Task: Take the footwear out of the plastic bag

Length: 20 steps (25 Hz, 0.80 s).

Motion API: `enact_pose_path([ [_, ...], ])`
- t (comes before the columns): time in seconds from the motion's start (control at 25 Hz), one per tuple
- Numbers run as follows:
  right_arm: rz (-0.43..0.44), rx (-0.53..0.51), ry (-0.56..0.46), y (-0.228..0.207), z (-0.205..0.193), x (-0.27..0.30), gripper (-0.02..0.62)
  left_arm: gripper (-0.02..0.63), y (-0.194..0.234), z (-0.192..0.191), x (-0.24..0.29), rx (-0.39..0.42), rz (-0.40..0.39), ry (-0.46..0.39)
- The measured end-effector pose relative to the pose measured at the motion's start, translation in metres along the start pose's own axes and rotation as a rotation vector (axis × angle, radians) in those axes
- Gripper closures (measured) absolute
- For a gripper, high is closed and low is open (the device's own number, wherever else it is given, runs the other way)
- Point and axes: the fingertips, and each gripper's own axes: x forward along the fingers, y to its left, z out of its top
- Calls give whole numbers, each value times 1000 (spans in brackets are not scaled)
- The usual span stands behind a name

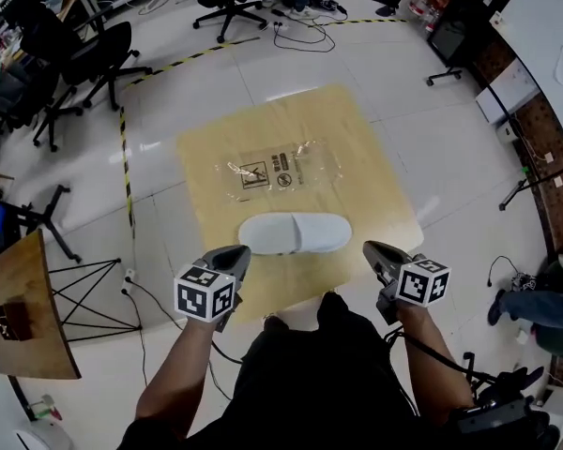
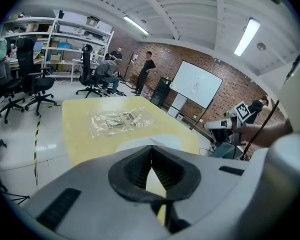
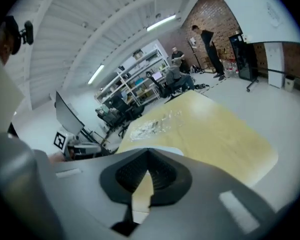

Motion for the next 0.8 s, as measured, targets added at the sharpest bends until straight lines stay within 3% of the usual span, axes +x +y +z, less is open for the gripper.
enact_pose_path([
  [0.12, 76, 20, -112, 37, 9, -30, 595, 598, -18, -33, -13, 11, -24, 30],
  [0.2, 111, -1, -142, 55, 14, -51, 595, 598, -24, -41, -24, -3, 2, 11],
  [0.44, 167, -205, -58, 80, -20, -95, 595, 598, -51, -33, -76, -1, 137, -149],
  [0.64, 280, -251, -35, 95, -65, -158, 595, 598, -115, -57, -117, -65, 204, -269],
  [0.8, 321, -273, -12, 90, -100, -199, 595, 598, -166, -90, -142, -137, 265, -335],
])
